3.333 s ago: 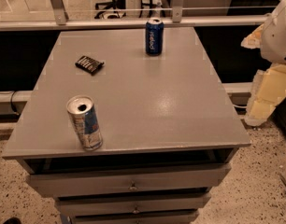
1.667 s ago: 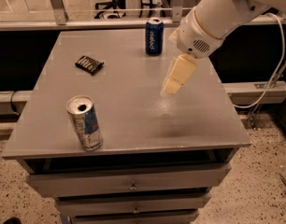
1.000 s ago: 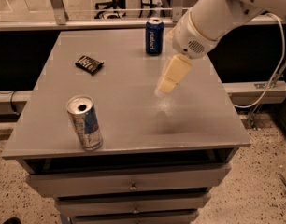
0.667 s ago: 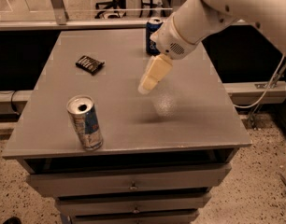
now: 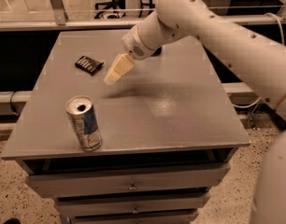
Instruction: Move rxbar chocolate near redbull can
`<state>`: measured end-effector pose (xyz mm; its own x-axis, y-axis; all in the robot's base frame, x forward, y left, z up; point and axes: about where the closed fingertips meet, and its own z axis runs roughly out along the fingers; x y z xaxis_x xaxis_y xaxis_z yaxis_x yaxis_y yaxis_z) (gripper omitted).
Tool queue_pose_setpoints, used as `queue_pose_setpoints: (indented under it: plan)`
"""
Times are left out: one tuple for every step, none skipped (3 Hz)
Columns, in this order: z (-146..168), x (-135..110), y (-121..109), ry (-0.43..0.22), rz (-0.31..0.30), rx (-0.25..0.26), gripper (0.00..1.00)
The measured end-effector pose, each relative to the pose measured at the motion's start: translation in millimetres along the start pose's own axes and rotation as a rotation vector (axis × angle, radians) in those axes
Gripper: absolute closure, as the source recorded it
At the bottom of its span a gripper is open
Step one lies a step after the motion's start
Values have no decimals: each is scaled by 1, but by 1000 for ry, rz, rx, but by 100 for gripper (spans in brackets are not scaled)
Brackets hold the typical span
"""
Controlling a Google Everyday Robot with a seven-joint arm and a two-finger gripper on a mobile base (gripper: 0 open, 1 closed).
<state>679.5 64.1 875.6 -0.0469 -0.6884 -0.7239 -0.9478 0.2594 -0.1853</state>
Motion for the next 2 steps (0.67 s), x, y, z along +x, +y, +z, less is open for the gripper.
queue_pose_setpoints:
  plan:
    - [35, -9, -17, -39, 45, 2, 0]
    - [59, -19, -28, -55, 89, -5, 0]
